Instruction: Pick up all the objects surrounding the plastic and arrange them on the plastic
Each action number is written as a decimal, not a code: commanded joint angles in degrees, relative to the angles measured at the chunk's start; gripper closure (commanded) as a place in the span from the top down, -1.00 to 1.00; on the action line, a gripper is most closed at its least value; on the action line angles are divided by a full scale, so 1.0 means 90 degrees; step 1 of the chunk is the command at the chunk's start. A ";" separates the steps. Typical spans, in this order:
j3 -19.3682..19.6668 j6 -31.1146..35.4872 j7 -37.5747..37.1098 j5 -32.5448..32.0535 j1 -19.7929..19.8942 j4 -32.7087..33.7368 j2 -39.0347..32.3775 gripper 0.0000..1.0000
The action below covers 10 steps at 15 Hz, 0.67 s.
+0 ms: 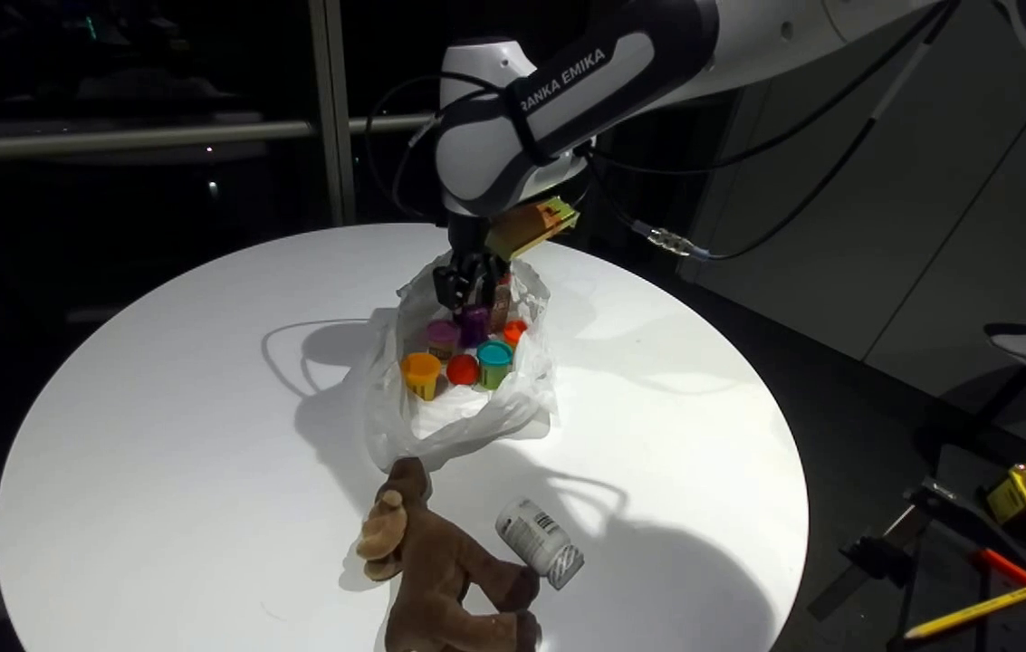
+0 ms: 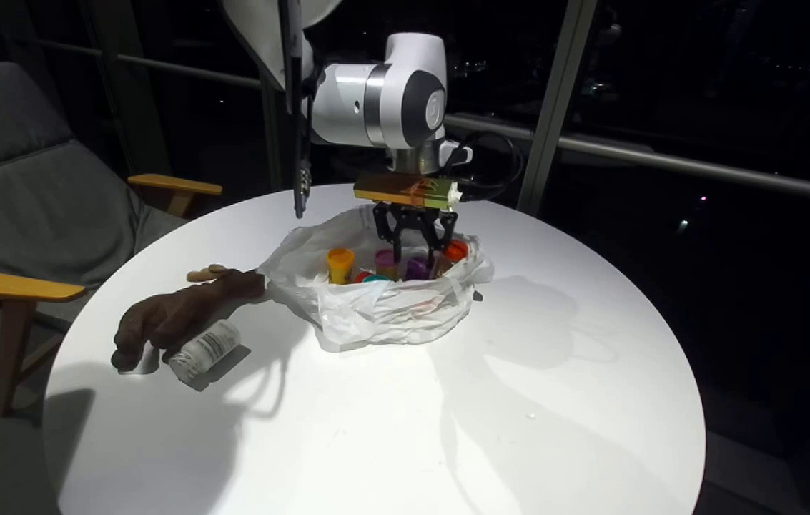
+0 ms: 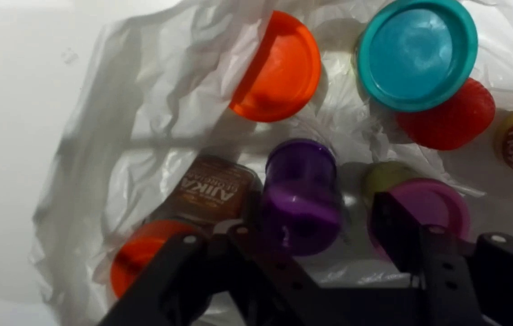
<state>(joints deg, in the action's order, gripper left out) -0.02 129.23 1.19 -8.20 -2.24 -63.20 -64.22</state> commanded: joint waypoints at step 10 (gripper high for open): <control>-0.0209 0.0556 -0.0197 0.0046 -0.0628 -0.2535 0.2722 1.00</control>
<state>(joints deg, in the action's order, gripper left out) -1.71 132.20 0.85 -8.20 -6.90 -74.83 -47.96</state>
